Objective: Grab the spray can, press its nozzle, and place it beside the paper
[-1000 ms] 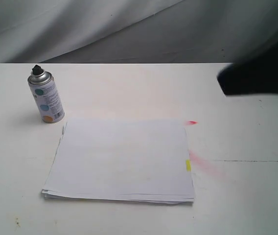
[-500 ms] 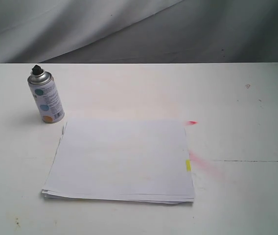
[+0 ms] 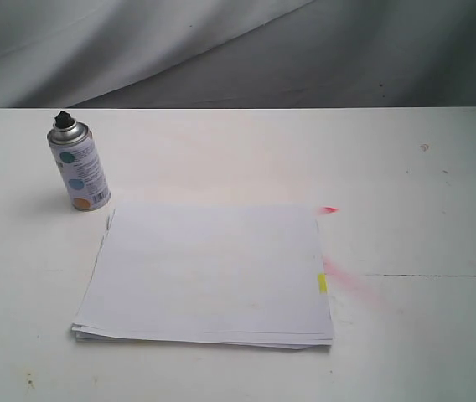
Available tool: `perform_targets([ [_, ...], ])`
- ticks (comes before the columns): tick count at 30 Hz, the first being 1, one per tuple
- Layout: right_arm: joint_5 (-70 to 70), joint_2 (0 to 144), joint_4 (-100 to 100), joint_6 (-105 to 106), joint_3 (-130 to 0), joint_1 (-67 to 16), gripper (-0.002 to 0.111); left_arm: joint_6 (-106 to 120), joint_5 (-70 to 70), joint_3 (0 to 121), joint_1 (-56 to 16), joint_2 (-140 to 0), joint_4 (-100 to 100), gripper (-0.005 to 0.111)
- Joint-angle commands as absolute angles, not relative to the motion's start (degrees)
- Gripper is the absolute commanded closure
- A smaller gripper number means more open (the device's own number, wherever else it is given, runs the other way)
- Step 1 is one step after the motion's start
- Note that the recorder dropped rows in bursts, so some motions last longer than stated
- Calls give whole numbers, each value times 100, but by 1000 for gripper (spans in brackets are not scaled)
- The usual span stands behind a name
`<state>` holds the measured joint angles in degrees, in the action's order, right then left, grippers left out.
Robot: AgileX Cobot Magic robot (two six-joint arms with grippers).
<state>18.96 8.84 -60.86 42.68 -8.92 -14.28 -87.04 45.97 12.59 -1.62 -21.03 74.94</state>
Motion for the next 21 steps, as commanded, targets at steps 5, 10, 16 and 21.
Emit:
perform_targets([
  [5,1829,851,-6101,4327,-851,-1414,108,-8655,4635,1238,-202,-2084,7504,107],
  [10,1829,851,-6101,4327,-851,-1414,108,-8655,4635,1238,-202,-2084,7504,107],
  [16,1829,851,-6101,4327,-851,-1414,108,-8656,4624,1238,-191,-2008,7504,107],
  [21,1818,851,-6100,4327,-851,-1414,108,-7616,4114,1226,-191,-1599,8656,107],
])
